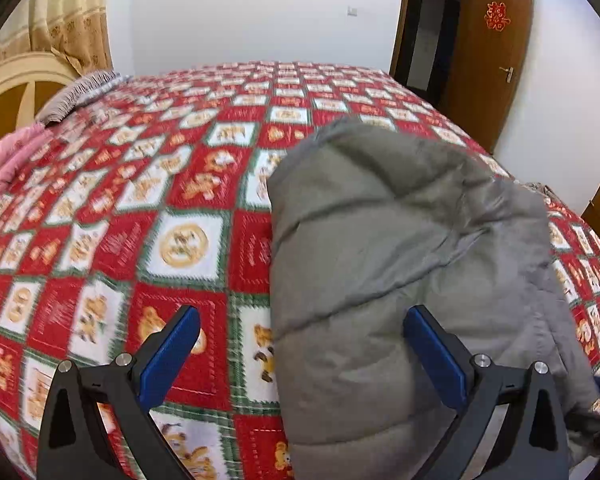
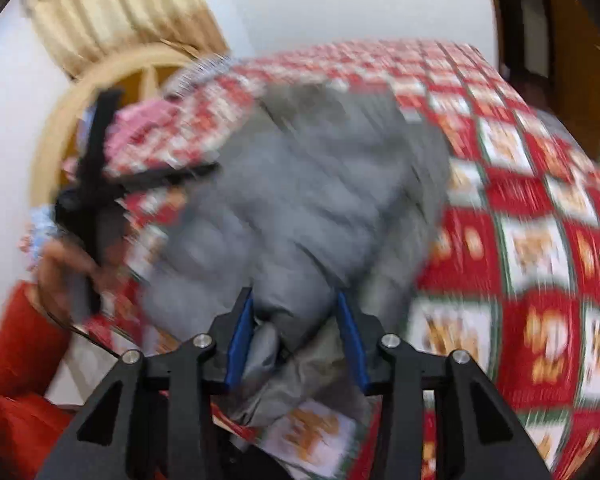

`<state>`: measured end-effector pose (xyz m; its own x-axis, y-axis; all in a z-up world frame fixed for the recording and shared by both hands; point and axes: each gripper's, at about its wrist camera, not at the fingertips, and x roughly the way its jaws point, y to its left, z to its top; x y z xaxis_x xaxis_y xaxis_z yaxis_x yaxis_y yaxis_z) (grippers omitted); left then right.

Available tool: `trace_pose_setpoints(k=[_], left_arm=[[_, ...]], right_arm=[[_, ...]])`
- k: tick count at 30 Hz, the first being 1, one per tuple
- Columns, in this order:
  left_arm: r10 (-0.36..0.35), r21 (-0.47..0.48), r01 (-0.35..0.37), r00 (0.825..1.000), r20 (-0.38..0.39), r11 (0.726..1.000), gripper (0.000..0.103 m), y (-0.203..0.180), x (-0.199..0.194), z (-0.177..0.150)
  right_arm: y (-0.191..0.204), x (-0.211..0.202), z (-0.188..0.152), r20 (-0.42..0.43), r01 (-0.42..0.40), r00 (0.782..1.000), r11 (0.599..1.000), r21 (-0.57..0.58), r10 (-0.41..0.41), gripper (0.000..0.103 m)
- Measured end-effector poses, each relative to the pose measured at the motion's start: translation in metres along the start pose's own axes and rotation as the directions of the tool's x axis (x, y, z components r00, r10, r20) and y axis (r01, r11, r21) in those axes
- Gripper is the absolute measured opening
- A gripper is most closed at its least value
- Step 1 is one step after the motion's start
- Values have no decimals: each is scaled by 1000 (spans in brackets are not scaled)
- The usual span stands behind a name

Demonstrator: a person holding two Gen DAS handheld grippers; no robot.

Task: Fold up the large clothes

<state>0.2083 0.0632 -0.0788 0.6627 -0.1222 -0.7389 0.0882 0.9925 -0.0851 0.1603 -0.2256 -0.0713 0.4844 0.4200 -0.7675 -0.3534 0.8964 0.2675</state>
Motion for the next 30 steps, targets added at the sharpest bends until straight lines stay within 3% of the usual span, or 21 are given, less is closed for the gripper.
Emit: trace_pose_setpoints(k=[2, 4, 9, 11, 12, 13, 16, 20, 25, 30], left_arm=[[-66, -37, 65, 998, -20, 997, 102, 0, 8, -3], [-131, -73, 128, 990, -44, 989, 102, -2, 15, -4], [-58, -34, 57, 998, -29, 998, 102, -4, 6, 0], [-7, -8, 7, 1000, -9, 1000, 102, -4, -1, 4], [25, 3, -25, 1000, 6, 1000, 102, -3, -5, 7], [65, 10, -65, 998, 28, 998, 102, -2, -9, 10], [117, 17, -119, 991, 66, 993, 102, 5, -15, 17], [138, 6, -139, 988, 71, 990, 102, 14, -15, 26], [143, 13, -145, 987, 76, 989, 102, 16, -12, 29], [77, -15, -76, 995, 60, 997, 102, 14, 1, 34]], right_arm=[[-14, 19, -14, -14, 17, 1000, 999, 40, -17, 42], [-30, 32, -25, -17, -15, 1000, 992, 128, 17, 42], [-35, 19, -15, -6, -43, 999, 988, 149, 44, 44], [-33, -1, -4, 42, -50, 998, 991, 128, 45, 46], [-34, -14, 6, 80, -50, 996, 991, 121, 40, 55], [-35, -24, 14, 111, -41, 993, 992, 121, 27, 73], [-37, -44, 39, 223, -22, 975, 994, 110, -3, 101], [-37, -30, 66, 224, 45, 972, 994, 99, -66, 102], [-63, 5, 84, 157, 12, 987, 977, 212, -46, 102], [-81, 37, 86, 109, 33, 992, 958, 285, -67, 102]])
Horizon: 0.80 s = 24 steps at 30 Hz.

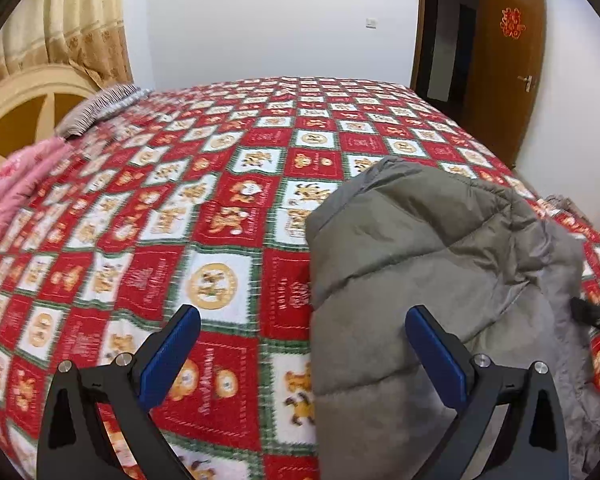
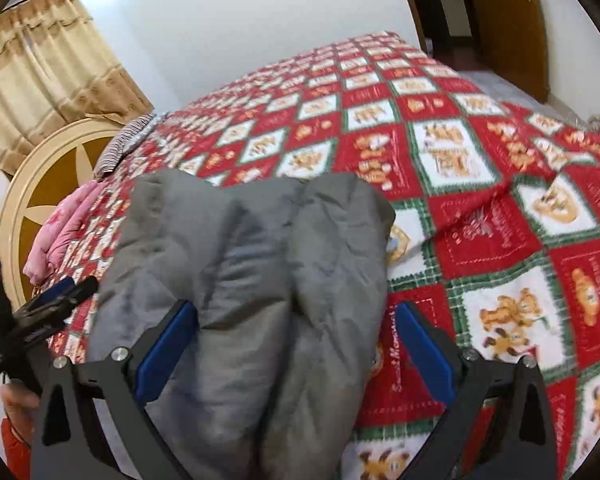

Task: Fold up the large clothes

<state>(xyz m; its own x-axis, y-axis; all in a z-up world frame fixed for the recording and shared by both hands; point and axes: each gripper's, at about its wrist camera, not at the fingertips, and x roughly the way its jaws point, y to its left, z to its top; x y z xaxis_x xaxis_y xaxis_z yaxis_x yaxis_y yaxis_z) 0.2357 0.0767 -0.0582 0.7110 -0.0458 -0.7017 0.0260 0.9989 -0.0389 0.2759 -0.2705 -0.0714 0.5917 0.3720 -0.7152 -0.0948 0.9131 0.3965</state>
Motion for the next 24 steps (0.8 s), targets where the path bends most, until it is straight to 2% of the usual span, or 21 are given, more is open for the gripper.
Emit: trace_pose_setpoints(k=[2, 4, 6, 7, 9, 10, 13, 15, 18, 19, 20, 22, 23, 24], left_arm=[[-85, -48, 84, 996, -17, 995, 102, 2, 10, 1], [-181, -116, 174, 982, -53, 978, 102, 6, 23, -2], [-289, -197, 272, 955, -67, 942, 102, 12, 34, -8], [-343, -244, 315, 936, -81, 917, 102, 16, 42, -12], [-396, -312, 347, 911, -111, 885, 102, 21, 55, -18], [-433, -351, 371, 894, -117, 860, 102, 25, 61, -21], [-507, -430, 414, 853, -122, 802, 102, 32, 74, -26], [-522, -427, 430, 844, -124, 796, 102, 32, 75, -23], [-515, -354, 447, 848, -126, 822, 102, 25, 71, -14], [-530, -333, 467, 838, -127, 819, 102, 21, 72, -13], [-554, -323, 492, 821, -139, 809, 102, 20, 77, -11], [-601, -343, 525, 782, -167, 779, 102, 15, 87, -14], [-615, -352, 538, 773, -157, 766, 102, 16, 89, -14], [-638, -359, 561, 757, -140, 746, 102, 19, 89, -14]], right_arm=[[-5, 13, -4, -23, -36, 999, 999, 26, 37, 102], [-9, 20, -10, -40, -75, 996, 996, 54, 77, 103], [-15, 24, -15, -49, -102, 993, 991, 84, 106, 103], [-18, 25, -18, -55, -116, 991, 988, 99, 122, 103], [-25, 28, -21, -60, -147, 986, 981, 123, 155, 103], [-26, 27, -23, -51, -158, 985, 980, 121, 165, 103], [-22, 24, -26, -44, -155, 986, 984, 90, 160, 103], [-19, 25, -26, -46, -151, 987, 986, 75, 154, 103], [-18, 23, -22, -52, -158, 986, 985, 63, 161, 103], [-18, 25, -20, -49, -162, 985, 985, 61, 165, 103], [-18, 27, -19, -48, -169, 984, 984, 59, 172, 103], [-17, 32, -19, -52, -183, 981, 981, 60, 186, 103], [-16, 34, -19, -48, -181, 982, 982, 51, 184, 103], [-13, 34, -21, -45, -182, 982, 983, 35, 183, 103]])
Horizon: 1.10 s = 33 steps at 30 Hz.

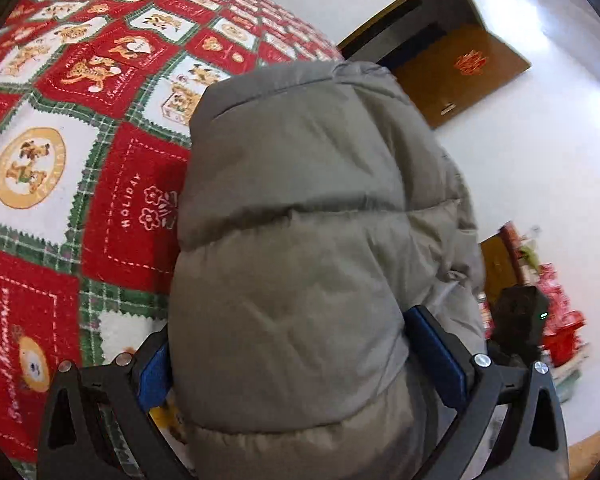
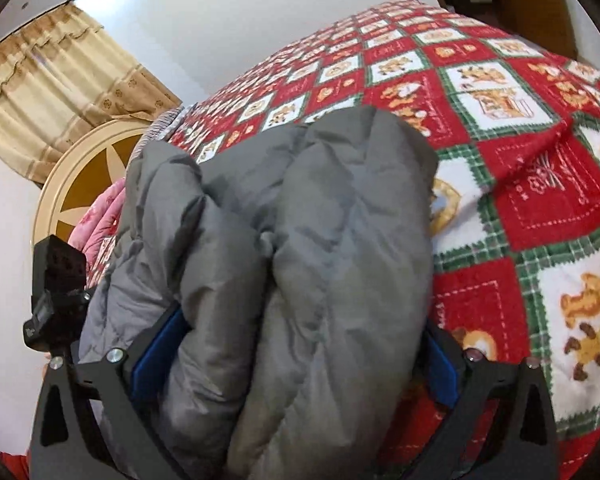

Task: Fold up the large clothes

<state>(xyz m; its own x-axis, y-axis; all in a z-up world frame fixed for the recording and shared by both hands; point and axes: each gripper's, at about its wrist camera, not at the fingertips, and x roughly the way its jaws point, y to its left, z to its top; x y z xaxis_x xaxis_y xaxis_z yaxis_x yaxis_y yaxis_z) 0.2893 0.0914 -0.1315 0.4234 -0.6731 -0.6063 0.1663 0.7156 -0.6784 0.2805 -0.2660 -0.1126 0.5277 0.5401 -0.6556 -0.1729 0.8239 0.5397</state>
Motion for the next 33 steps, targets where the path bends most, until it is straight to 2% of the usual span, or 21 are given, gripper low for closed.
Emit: trace_pose_setpoints(k=[2, 5, 8, 10, 13, 17, 23, 26, 30, 32, 33], left_arm=[[-81, -21, 81, 997, 7, 996, 102, 7, -4, 1], [-109, -12, 109, 994, -8, 994, 102, 11, -1, 0], [-38, 109, 39, 999, -10, 993, 102, -5, 9, -5], [-8, 140, 8, 1000, -4, 990, 102, -11, 13, -6], [-5, 141, 4, 1000, 2, 990, 102, -9, 16, -4], [41, 167, -45, 999, 26, 985, 101, -19, 20, -10], [125, 203, -127, 992, 23, 971, 99, -39, 23, -20], [121, 189, -122, 993, 18, 974, 100, -38, 25, -19], [138, 184, -141, 990, 33, 973, 100, -38, 25, -19], [172, 200, -181, 983, 59, 963, 96, -44, 17, -33], [188, 208, -199, 980, 71, 958, 92, -49, 16, -36]], right_arm=[[3, 1, -3, -8, -16, 1000, 999, -28, 15, 103], [8, 3, -10, -17, -37, 999, 996, -79, 36, 103], [13, 9, -12, -20, -31, 999, 994, -101, 29, 103], [16, 13, -11, -19, -27, 1000, 994, -107, 25, 103], [22, 19, -11, -12, -6, 1000, 994, -113, 5, 103], [32, 22, -13, -11, 21, 1000, 991, -133, -23, 100], [35, 12, -23, -27, 6, 1000, 985, -173, -11, 81], [34, 14, -21, -34, 6, 999, 985, -172, -12, 81], [32, 22, -16, -34, 4, 999, 991, -130, -9, 87], [34, 22, -18, -28, 18, 999, 991, -130, -21, 85], [36, 21, -19, -25, 29, 999, 991, -134, -32, 80]])
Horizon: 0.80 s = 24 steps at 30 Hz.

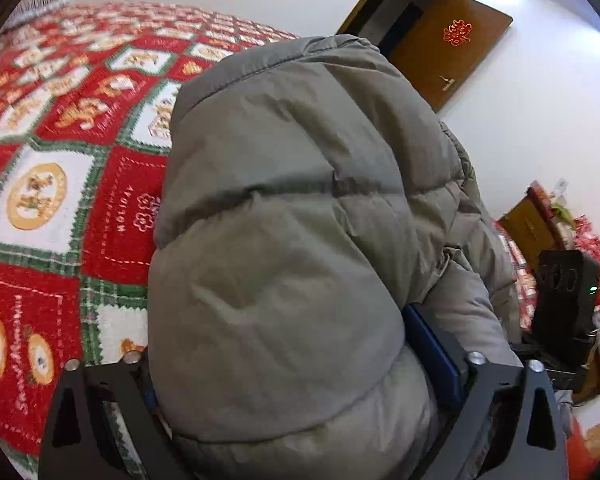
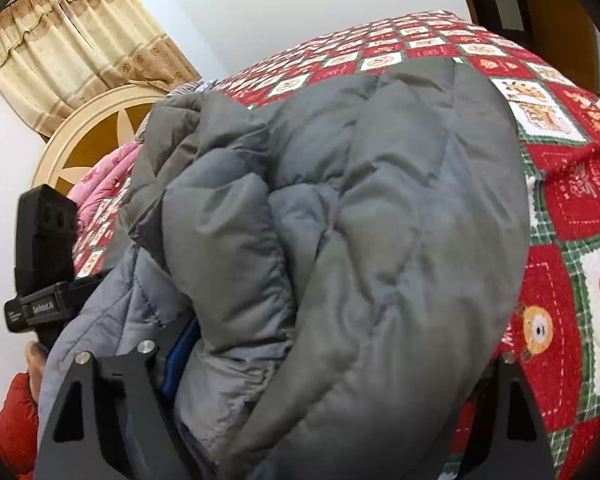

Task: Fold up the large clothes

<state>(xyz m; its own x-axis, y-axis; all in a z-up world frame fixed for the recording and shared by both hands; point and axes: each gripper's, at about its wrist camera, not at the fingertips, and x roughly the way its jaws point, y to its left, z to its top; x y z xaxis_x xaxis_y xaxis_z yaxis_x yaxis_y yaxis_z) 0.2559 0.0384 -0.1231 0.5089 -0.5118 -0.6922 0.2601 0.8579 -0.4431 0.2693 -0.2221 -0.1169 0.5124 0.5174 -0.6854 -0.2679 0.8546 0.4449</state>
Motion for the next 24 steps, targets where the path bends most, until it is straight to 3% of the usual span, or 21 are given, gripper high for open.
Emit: trace_pose_setpoints(k=[4, 10, 14, 17, 20, 24], left_arm=[[5, 6, -5, 1000, 17, 1000, 83, -15, -12, -11], [-82, -62, 87, 994, 72, 994, 67, 4, -43, -38], [-48, -49, 53, 995, 92, 997, 61, 5, -66, -40], [3, -44, 0, 998, 69, 999, 64, 8, -69, -41], [10, -105, -9, 1000, 16, 994, 81, 19, -57, -42], [-11, -64, 11, 1000, -7, 998, 91, 20, -52, -49]], right_arm=[[8, -5, -6, -2, -37, 999, 999, 13, 37, 57], [37, -15, -21, 7, -7, 1000, 998, -59, 7, 47], [53, -14, -30, 15, -25, 1000, 997, -77, 26, 43], [59, -5, -31, 3, -25, 1000, 995, -93, 26, 43], [49, -1, -29, -6, -33, 999, 998, -53, 33, 47], [37, 0, -34, -16, -49, 999, 999, -18, 49, 61]])
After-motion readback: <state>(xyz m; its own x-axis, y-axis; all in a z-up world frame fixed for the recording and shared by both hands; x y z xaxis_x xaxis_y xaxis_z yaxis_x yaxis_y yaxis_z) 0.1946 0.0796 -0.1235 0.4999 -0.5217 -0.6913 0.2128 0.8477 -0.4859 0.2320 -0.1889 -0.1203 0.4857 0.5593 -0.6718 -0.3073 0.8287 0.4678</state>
